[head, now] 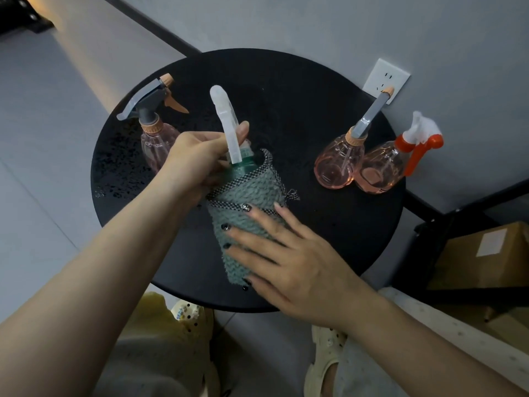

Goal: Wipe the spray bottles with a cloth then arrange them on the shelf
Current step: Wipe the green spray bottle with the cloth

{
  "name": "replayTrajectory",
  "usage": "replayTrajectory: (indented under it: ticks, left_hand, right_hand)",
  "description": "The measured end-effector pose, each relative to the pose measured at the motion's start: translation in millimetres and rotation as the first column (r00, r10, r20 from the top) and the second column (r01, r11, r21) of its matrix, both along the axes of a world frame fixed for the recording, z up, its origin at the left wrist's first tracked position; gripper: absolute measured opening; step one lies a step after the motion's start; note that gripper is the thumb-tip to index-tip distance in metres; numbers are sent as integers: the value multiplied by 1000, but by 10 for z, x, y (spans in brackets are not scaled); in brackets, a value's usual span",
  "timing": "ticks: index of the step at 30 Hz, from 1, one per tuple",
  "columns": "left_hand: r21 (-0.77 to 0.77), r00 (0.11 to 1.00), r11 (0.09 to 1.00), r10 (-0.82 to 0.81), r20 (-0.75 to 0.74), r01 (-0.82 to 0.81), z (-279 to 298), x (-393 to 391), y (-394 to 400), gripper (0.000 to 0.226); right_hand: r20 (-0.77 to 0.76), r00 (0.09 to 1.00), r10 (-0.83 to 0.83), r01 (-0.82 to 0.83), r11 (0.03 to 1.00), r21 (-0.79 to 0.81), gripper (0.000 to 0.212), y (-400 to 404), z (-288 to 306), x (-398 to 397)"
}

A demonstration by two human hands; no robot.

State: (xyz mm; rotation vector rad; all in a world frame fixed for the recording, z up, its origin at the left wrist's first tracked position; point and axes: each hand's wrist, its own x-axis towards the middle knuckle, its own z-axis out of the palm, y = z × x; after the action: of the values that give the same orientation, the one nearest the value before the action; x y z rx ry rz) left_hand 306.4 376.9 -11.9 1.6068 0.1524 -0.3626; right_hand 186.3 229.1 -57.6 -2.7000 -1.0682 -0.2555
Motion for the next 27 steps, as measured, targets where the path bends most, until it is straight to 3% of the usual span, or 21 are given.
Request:
replayTrajectory:
  ticks: [7,10,13,16,19,23,25,27]
  left_hand:
    - [-2,999,999,-48,-24,48,18,-24,-41,36]
    - [-10,997,997,-79,-24,79,25,-43,-62,38]
    - [12,998,998,-69,-14,69,40,-40,-48,42]
    - [-30,999,998,-53,-2,53,49,-34,-42,37]
    - [-55,997,996,-76,-12,75,65,-18,-6,31]
    - [-65,997,995,-79,-5,78,83,14,42,31]
    - [-60,996,995,-85,-4,84,98,0,30,30]
    - [-55,995,993,-101,0,101,100,-1,27,30]
  right_hand:
    - [-254,945,-205,278,913,298,51,-100,105,118]
    - [-467,866,-179,394,820,415,54,-103,114,151]
    - [-560,816,-141,468,730,498,55,-102,118,156]
    - [-495,856,-150,400,799,450,57,-80,103,102]
    - [-246,952,-181,256,913,318,52,-66,74,56]
    - [-22,1000,6,-3,991,133,38,-62,48,35]
    - [8,999,49,-49,995,91,36,-80,31,43]
    - [-43,999,-19,27,984,177,38,-88,31,58]
